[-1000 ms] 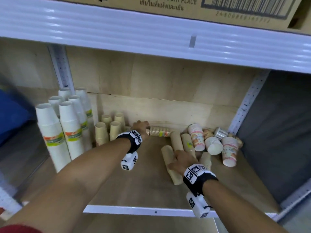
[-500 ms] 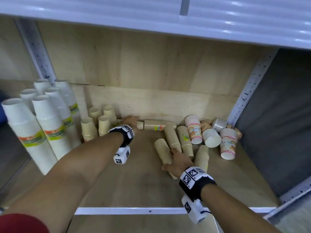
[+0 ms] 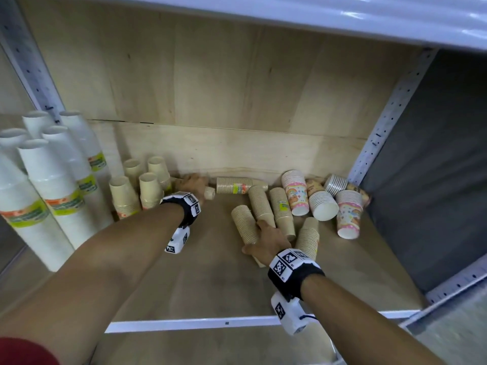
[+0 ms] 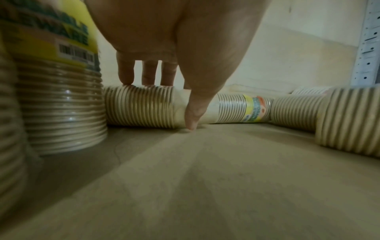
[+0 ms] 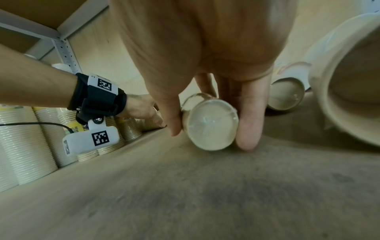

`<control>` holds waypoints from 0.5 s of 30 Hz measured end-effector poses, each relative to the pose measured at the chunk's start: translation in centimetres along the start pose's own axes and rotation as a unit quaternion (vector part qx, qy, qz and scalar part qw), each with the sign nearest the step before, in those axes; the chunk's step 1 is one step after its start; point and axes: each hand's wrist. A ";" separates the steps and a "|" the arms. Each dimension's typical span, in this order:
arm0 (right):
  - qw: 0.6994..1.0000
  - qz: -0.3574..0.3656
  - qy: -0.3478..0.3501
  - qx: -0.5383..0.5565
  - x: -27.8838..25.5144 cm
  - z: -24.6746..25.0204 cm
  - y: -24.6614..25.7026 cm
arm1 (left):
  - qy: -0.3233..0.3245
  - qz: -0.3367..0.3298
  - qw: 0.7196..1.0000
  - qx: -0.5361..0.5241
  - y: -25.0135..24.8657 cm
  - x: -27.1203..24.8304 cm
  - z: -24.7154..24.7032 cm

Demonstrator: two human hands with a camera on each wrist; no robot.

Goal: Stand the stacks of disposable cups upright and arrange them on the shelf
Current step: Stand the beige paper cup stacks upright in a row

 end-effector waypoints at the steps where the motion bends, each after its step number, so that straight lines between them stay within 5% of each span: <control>1: 1.000 -0.005 -0.002 -0.001 0.0 0.0 0.1 | 0.003 -0.005 1.000 -0.001 0.0 -0.1 0.0; 9: 1.000 -0.013 -0.016 -0.005 -1.0 0.5 1.5 | 0.004 -0.018 0.999 -0.033 -1.1 -1.9 2.1; 15: 0.993 0.036 -0.109 -0.010 -2.4 3.6 4.4 | -0.045 -0.034 0.991 -0.119 -1.8 -3.7 5.1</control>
Point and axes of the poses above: each hand's wrist, its own x-axis towards the middle knuckle, its own z-axis out of the back of the hand, y = z × x
